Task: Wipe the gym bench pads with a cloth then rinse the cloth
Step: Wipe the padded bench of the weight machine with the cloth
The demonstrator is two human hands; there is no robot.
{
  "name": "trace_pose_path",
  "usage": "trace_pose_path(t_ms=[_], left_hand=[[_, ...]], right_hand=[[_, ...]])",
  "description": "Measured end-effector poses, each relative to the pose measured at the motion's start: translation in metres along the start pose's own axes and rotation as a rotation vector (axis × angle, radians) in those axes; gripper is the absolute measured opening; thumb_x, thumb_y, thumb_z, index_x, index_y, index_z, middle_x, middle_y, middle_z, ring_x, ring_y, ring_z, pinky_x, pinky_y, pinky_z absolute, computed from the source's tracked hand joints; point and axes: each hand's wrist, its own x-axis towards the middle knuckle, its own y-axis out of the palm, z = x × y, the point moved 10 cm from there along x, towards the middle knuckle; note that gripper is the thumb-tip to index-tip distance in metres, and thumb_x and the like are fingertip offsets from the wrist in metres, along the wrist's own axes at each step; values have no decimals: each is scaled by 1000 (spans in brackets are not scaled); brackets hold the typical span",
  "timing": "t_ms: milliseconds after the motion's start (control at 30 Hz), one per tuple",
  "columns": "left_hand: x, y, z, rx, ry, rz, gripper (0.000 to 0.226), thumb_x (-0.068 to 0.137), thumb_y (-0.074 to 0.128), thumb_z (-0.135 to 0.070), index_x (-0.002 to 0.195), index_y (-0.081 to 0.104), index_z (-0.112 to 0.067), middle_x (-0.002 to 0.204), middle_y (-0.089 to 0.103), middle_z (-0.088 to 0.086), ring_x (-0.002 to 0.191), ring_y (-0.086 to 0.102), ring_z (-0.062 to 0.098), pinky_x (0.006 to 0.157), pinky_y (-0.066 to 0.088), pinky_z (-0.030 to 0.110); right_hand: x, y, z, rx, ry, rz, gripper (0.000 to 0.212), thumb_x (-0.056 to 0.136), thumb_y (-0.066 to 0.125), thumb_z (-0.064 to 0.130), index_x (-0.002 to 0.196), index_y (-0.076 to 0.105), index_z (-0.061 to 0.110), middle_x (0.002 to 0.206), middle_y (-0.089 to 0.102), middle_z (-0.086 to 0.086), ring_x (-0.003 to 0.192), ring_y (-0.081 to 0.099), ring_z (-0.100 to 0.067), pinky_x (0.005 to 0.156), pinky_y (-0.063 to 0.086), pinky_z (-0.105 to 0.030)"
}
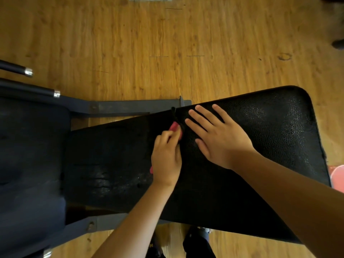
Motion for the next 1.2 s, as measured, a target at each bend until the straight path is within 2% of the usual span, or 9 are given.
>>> trace_pose_path(t_ms=[167,267,333,500,667,733,867,1033,1200], left_hand=[[4,-6,17,63,5,-4,45,86,53,-2,130,58,-11,107,60,3,95,58,22,73,50,29],[2,-17,42,28,-133,-49,42,88,53,-2,129,59,-11,107,58,3,97,57,20,79,52,32],[1,-17,39,12,-145,-55,41,90,51,-4,130,58,-10,108,57,3,99,56,19,84,52,32],[-29,0,-13,22,22,32,46,87,52,-5,133,55,-9,111,60,4,99,58,18,83,49,25],[-25,1,0,242,200,101,45,85,54,-7,130,55,-8,109,60,8,89,60,23,63,57,34],[-27,-1,11,247,129,90,45,86,54,-6,131,55,-8,110,59,8,90,60,23,65,57,35],[-36,-14,36,98,-233,-38,44,91,50,-7,134,54,-12,112,56,4,98,58,19,81,55,40],[-56,-2,-9,60,-119,17,46,90,46,-12,135,53,-12,113,58,3,100,60,19,82,55,36],[-54,-6,13,215,-56,36,44,89,44,-9,131,56,-7,107,58,9,90,60,24,71,57,38]], right_hand=[[0,0,0,3,1,1,61,93,22,41,148,35,15,155,29,-9,146,19,-26,118,11,-49],[0,1,0,4,6,5,62,93,19,41,148,33,16,156,28,-9,147,18,-26,118,10,-49],[0,1,-1,1,6,2,62,93,18,41,149,33,16,156,28,-9,147,17,-26,118,9,-48],[-1,-1,0,21,2,-6,63,93,18,40,147,36,15,155,30,-10,146,19,-26,118,10,-48],[-4,-4,2,40,-9,-16,58,97,23,39,151,26,17,159,20,-9,148,11,-25,120,6,-48],[-4,-4,2,51,-9,-14,60,98,24,41,152,21,17,160,15,-8,148,6,-25,120,3,-48],[-4,-4,1,69,-21,-27,60,98,23,40,153,19,17,160,13,-9,149,5,-25,120,2,-48],[-5,-5,2,73,-33,-25,60,99,19,41,154,12,17,161,6,-8,149,-1,-25,120,-2,-48],[-4,-6,2,80,-42,-32,59,99,20,41,153,12,17,161,7,-8,149,-1,-25,120,0,-48]])
